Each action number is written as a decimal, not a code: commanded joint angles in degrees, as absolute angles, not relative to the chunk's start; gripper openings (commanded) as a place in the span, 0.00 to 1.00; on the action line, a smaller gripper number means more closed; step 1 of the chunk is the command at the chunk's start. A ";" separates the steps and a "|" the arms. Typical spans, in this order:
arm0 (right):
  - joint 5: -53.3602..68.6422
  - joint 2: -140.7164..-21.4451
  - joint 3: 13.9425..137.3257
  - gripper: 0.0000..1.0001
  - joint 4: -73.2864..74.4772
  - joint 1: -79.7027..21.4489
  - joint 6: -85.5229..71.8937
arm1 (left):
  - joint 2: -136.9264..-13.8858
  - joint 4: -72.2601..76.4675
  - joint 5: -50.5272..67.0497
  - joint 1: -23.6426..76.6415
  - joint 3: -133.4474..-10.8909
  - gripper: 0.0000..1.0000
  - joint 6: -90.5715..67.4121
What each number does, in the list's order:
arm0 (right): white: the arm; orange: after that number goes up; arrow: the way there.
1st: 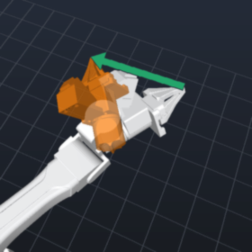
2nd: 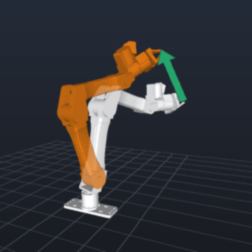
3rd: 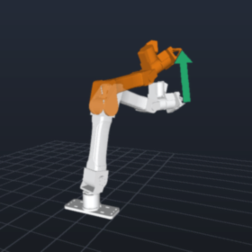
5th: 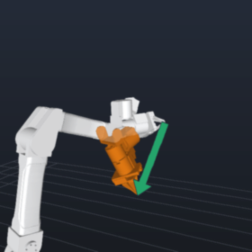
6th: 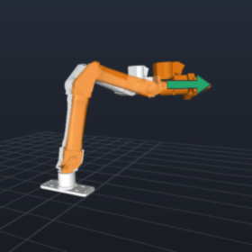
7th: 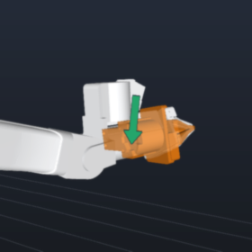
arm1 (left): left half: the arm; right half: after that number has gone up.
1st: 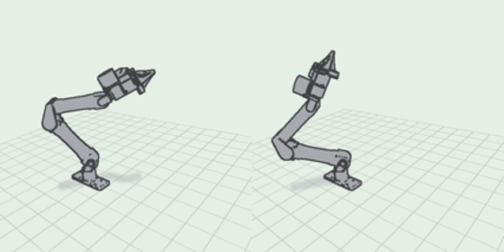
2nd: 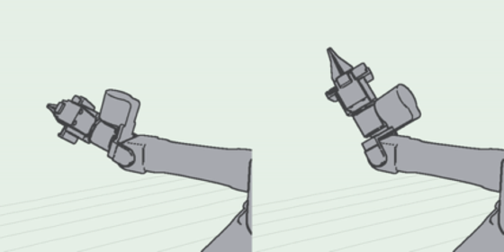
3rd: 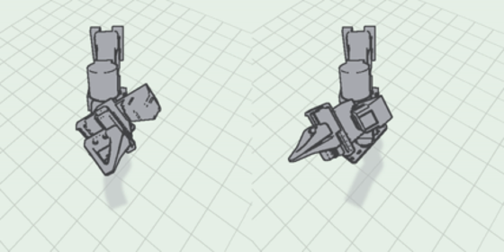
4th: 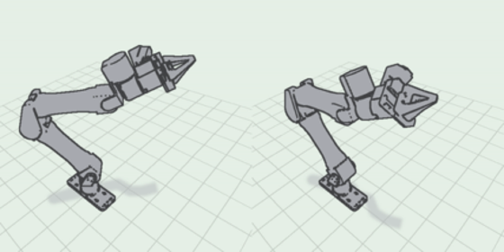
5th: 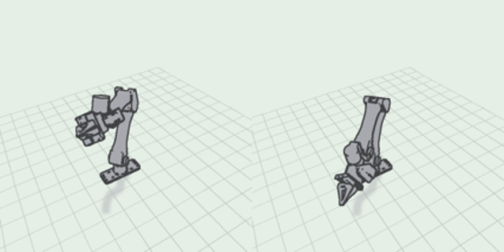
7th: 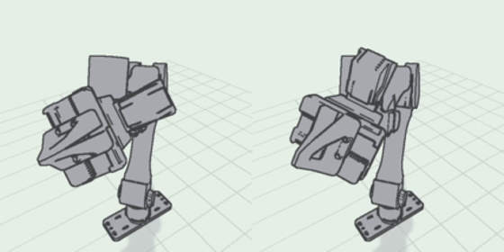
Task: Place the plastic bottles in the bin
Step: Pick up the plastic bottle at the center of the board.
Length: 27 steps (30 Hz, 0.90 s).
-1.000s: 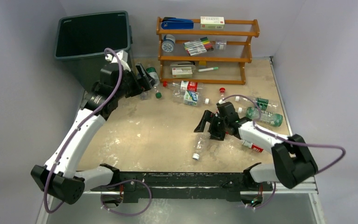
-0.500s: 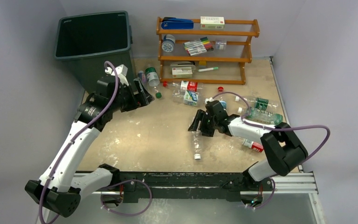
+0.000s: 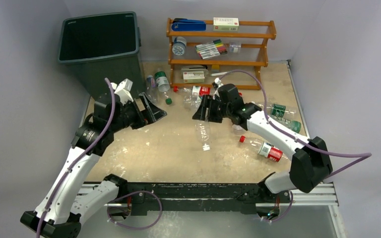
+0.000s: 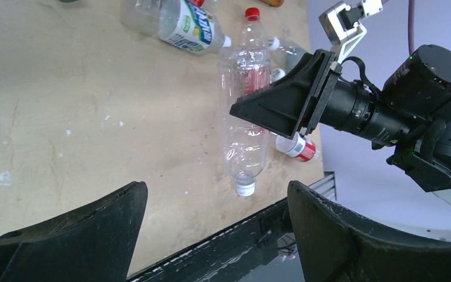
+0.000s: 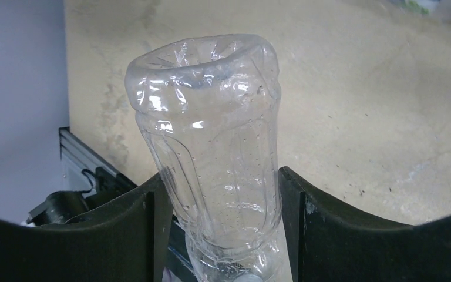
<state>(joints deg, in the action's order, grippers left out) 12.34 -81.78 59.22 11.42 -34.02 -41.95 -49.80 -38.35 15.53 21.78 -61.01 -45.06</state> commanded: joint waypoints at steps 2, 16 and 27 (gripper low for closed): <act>17.54 -81.32 68.96 0.62 17.76 -34.22 -36.99 | -47.20 -33.19 16.03 21.96 -61.12 0.89 -48.78; 26.91 -88.42 80.50 0.62 9.53 -34.21 -40.42 | -43.96 -21.64 17.32 21.97 -52.29 0.89 -55.12; 33.75 -89.07 80.68 0.62 -0.32 -35.06 -47.25 | -45.39 -18.33 16.48 21.97 -49.62 0.88 -55.56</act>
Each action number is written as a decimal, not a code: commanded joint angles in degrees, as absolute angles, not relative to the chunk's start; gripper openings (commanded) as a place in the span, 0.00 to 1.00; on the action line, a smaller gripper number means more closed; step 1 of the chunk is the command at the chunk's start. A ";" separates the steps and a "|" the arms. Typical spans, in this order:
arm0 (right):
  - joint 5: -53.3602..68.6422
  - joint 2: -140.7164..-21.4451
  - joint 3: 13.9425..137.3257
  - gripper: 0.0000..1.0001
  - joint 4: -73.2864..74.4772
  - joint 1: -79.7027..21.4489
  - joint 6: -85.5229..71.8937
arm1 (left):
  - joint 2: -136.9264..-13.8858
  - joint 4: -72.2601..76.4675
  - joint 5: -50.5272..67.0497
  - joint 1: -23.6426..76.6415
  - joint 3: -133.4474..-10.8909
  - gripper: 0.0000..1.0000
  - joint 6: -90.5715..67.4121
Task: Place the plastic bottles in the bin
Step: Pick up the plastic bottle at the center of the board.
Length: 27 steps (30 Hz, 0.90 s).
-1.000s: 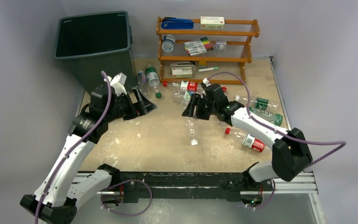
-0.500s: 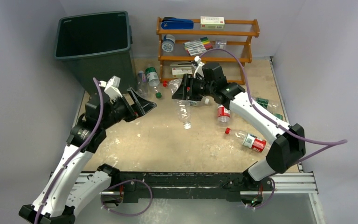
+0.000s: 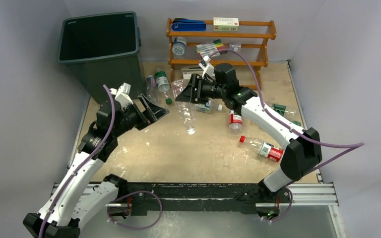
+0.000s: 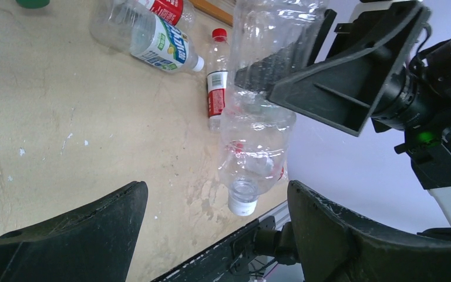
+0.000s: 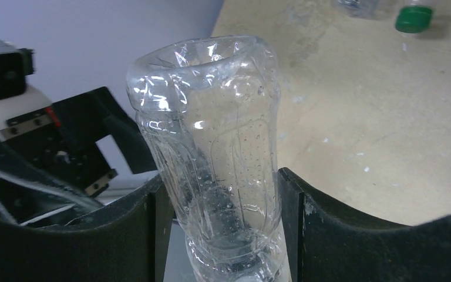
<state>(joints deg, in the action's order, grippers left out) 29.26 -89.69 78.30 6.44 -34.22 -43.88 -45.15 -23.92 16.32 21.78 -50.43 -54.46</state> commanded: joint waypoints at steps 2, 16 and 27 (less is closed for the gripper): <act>34.64 -89.16 80.68 0.62 -1.52 -35.30 -48.24 | -45.68 -16.91 16.60 21.97 -49.34 0.88 -56.05; 37.27 -91.02 80.32 0.63 -10.66 -39.00 -55.14 | -45.40 -12.64 16.83 22.86 -48.60 0.88 -58.27; 37.49 -93.34 81.83 0.62 -14.93 -42.14 -58.78 | -45.34 -15.44 13.95 23.91 -50.11 0.84 -56.52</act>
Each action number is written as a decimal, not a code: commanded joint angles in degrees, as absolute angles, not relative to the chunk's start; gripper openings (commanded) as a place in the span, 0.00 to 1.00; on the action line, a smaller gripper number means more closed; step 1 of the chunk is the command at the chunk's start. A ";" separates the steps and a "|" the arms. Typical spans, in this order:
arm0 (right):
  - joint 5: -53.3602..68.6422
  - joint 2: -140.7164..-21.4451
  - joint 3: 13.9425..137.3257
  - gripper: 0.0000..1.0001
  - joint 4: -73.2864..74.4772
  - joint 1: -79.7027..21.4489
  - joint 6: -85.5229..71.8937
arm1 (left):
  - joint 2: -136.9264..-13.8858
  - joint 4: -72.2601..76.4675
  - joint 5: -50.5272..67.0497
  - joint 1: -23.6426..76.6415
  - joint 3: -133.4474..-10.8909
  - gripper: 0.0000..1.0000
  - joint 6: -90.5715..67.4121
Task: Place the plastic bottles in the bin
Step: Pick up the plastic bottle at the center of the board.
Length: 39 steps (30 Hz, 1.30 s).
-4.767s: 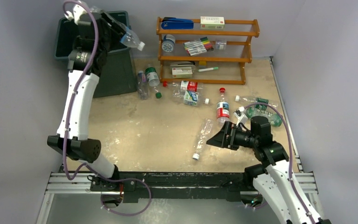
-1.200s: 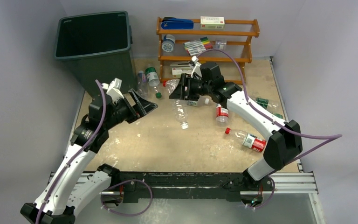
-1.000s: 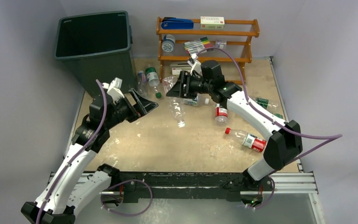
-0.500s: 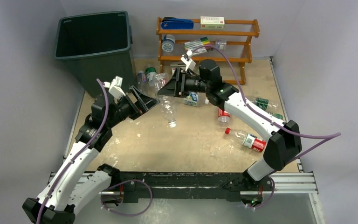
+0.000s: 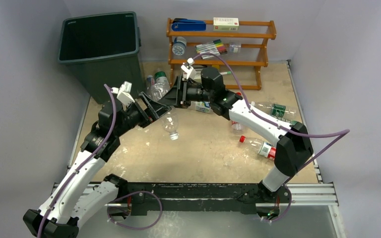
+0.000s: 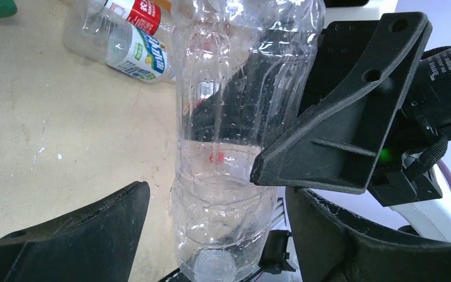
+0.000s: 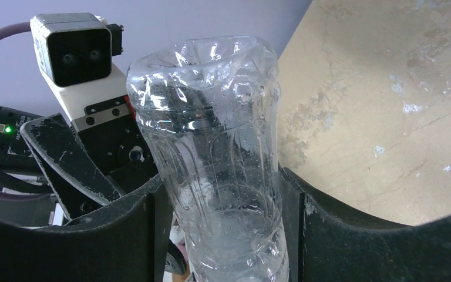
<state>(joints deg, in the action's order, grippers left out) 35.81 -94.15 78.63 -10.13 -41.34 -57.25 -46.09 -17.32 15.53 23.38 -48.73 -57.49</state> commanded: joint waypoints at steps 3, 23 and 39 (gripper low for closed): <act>37.60 -93.34 81.42 0.62 -15.98 -42.40 -59.58 | -45.48 -16.10 13.63 24.12 -50.18 0.79 -56.30; 38.14 -91.95 78.76 0.79 -18.87 -43.60 -61.96 | -45.90 -17.78 9.12 25.20 -50.79 0.41 -55.03; 27.24 -81.43 73.89 1.00 2.98 -37.43 -51.45 | -46.37 -20.26 7.48 25.20 -54.22 0.41 -53.56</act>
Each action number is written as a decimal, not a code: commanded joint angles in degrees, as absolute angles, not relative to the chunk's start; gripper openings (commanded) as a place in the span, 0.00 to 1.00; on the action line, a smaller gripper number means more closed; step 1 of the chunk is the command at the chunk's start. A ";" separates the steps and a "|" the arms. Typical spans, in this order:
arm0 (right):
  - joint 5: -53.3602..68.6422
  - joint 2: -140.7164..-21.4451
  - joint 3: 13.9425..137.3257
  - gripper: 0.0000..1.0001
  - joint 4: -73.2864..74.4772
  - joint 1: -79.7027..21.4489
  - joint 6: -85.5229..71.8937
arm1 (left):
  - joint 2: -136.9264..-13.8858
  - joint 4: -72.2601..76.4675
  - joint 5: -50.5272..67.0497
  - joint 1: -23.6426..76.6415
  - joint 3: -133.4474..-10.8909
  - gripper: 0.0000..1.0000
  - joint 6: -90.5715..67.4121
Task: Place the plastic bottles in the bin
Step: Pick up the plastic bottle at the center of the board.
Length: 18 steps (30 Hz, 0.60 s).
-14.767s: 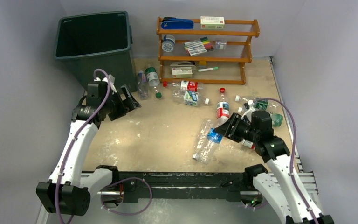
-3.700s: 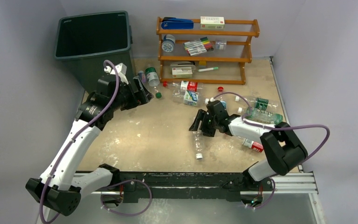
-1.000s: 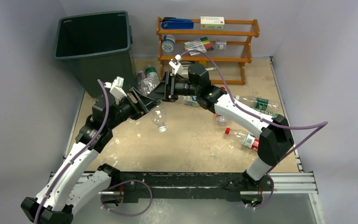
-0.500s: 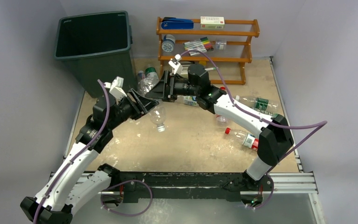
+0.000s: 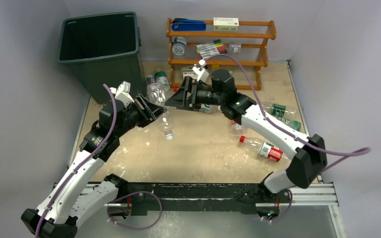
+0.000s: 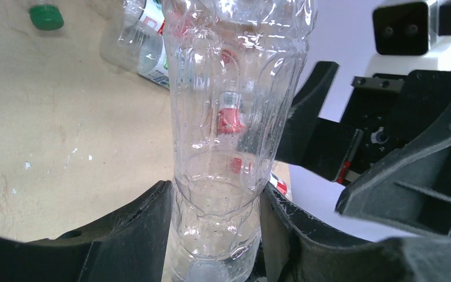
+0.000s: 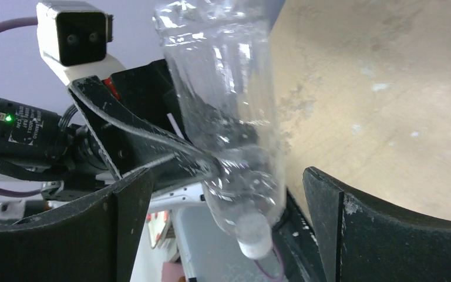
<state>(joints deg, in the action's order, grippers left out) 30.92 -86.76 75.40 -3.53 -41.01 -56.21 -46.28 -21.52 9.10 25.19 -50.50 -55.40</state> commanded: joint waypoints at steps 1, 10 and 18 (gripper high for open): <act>26.98 -80.28 73.24 1.00 4.24 -36.28 -50.71 | -46.54 -20.44 7.36 25.21 -54.57 0.41 -53.29; 7.38 -75.16 75.75 1.00 26.44 -29.93 -35.43 | -50.27 -22.10 6.53 25.16 -59.95 0.41 -50.40; -5.71 -75.98 71.62 1.00 32.78 -26.68 -29.82 | -55.19 -23.73 5.97 25.15 -67.32 0.41 -47.37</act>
<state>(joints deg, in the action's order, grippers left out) 3.62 -76.36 73.30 28.42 -28.23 -34.65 -53.56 -24.82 6.98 25.19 -61.41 -50.72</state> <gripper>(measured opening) 0.997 0.508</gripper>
